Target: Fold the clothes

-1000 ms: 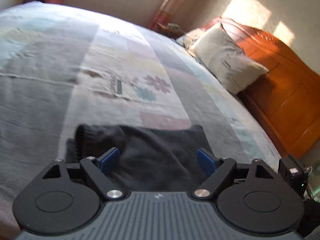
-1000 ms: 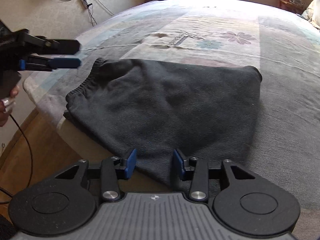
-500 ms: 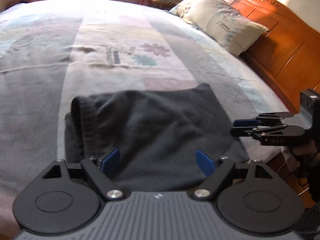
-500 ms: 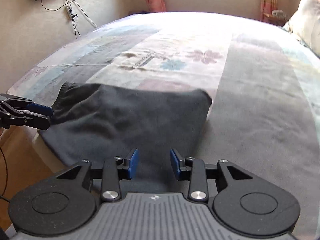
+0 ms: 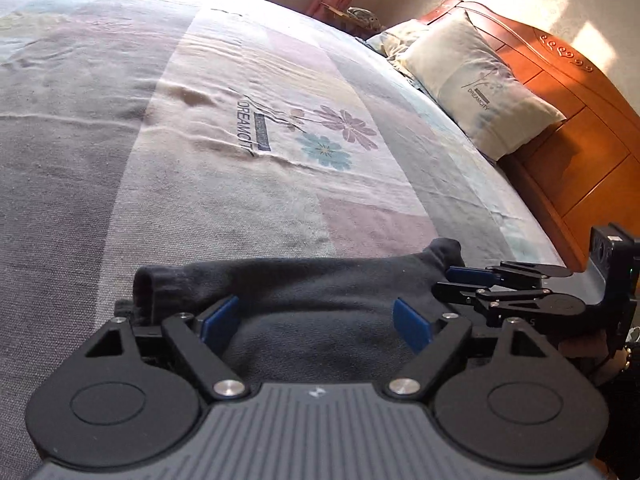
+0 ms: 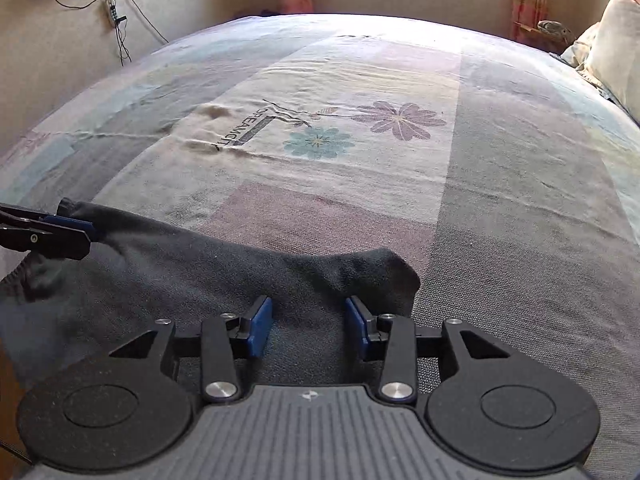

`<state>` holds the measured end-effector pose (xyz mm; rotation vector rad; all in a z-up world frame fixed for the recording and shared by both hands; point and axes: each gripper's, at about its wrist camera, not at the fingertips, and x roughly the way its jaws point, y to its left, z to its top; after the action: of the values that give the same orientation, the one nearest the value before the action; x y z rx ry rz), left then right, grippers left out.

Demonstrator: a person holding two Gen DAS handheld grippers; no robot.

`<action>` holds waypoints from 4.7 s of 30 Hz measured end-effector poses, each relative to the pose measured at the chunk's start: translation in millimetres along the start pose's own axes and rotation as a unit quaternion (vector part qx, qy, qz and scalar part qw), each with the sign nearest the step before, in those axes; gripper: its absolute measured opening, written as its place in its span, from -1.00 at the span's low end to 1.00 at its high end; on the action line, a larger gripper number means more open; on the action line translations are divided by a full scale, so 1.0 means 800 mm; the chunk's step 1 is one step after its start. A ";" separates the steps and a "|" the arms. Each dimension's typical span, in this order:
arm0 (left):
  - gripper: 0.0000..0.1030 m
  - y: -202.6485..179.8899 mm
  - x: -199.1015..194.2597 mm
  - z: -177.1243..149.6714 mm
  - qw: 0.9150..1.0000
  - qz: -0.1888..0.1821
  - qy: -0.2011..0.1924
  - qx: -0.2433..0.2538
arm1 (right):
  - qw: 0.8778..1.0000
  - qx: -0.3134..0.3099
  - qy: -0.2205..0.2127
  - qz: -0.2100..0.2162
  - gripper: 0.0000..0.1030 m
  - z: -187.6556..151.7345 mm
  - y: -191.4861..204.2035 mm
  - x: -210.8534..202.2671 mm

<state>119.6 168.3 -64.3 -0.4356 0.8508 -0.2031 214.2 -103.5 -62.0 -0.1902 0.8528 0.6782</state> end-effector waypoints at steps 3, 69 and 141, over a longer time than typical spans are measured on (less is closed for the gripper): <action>0.67 -0.022 -0.018 -0.004 0.999 0.024 0.004 0.024 | 1.000 -0.001 0.002 -0.004 -0.10 0.001 0.004 -0.002; 0.75 -0.087 -0.116 -0.115 0.992 0.120 -0.022 0.034 | 0.834 -0.498 -0.010 -0.238 0.86 -0.168 0.135 -0.091; 0.82 0.002 -0.037 0.008 0.998 -0.032 -0.032 -0.049 | 0.997 0.032 -0.014 0.064 0.89 -0.092 0.031 -0.094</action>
<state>105.0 182.1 -41.4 -0.5581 0.7867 -0.2062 117.6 -150.3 -51.6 -0.0678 0.8643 0.7702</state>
